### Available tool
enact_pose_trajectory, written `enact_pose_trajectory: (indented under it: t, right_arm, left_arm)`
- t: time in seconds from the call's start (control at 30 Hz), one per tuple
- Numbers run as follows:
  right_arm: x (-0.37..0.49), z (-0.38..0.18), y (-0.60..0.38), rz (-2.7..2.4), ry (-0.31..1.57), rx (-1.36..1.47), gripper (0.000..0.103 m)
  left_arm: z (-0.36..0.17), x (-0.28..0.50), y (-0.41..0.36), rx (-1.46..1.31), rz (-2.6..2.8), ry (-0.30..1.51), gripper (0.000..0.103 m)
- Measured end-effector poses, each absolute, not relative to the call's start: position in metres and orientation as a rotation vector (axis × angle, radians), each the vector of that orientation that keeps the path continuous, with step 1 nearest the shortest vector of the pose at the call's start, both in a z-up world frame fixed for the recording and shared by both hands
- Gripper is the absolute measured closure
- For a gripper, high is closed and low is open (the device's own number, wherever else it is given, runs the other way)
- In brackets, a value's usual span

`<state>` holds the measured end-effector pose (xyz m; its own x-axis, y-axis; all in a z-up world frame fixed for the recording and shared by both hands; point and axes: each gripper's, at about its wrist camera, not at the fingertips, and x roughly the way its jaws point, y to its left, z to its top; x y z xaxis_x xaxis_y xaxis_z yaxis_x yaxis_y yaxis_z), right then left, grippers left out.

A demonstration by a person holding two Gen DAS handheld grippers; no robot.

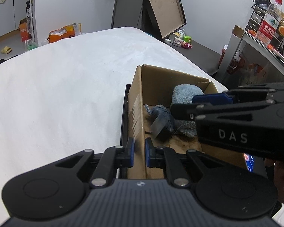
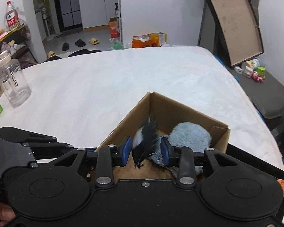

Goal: Organize soft objects
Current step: 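Carry the black-and-white plush with the right gripper into the box and release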

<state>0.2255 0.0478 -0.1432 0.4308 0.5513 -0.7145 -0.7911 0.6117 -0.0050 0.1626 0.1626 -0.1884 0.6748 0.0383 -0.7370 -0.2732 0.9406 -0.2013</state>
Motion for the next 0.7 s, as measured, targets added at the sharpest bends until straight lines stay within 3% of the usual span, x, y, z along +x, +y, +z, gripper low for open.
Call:
enact_pose_trajectory:
  t: [0.13, 0.7]
  right_arm:
    - [0.225, -0.145, 0.043, 0.863, 0.74, -0.365, 0.051]
    - [0.222, -0.128, -0.028, 0.741, 0.688, -0.3, 0.045]
  left_arm:
    - [-0.188, 0.164, 0.161, -0.3, 0.184, 0.821, 0.092]
    - [-0.18, 0.17, 0.147, -0.233, 0.214, 0.828, 0.086]
